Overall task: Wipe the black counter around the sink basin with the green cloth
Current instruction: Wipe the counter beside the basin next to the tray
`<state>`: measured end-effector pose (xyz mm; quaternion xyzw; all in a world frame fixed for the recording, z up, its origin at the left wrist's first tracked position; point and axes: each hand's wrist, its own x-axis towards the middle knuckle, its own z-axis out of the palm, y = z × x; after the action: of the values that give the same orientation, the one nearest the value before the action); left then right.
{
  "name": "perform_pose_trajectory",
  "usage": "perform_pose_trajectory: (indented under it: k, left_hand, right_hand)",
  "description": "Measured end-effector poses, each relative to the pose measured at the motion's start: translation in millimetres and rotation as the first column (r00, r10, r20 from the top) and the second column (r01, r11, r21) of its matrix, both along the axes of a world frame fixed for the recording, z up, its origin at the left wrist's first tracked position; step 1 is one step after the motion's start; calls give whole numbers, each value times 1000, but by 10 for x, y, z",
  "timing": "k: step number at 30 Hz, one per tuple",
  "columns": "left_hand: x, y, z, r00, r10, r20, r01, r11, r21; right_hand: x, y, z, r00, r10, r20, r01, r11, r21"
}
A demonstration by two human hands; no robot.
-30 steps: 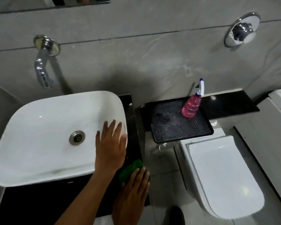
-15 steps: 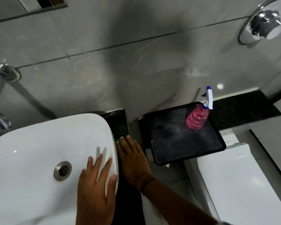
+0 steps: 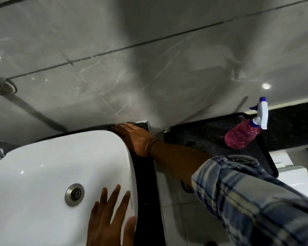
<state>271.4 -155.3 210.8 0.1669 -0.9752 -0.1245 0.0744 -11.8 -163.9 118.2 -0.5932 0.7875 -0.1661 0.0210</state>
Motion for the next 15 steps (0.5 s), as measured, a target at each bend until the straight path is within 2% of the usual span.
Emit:
perform_pose_trajectory:
  k: [3,7,9,12,15]
  left_hand:
    - [41,41,23,1000,1,-3,-1,1000,14]
    - [-6,38,68,1000,7,-1,-7,999,52]
    - [-7,47,73,1000,7,-5,-7,998,66]
    - [17,26,80,1000,-19,3,19,998,55]
    - [29,23,94,999,-43,19,42,998,54]
  right_hand:
    - [-3,15,18,990,44,-131,-37,998,56]
    - [-91,-40,60,968,175,-180,-160,983,91]
    - [-105,-39,68,955,178,-238,-160,983,94]
    - [-86,-10,84,978,142,-150,-139,990,29]
    - [-61,66,77,998,28,-49,-31,998,-57]
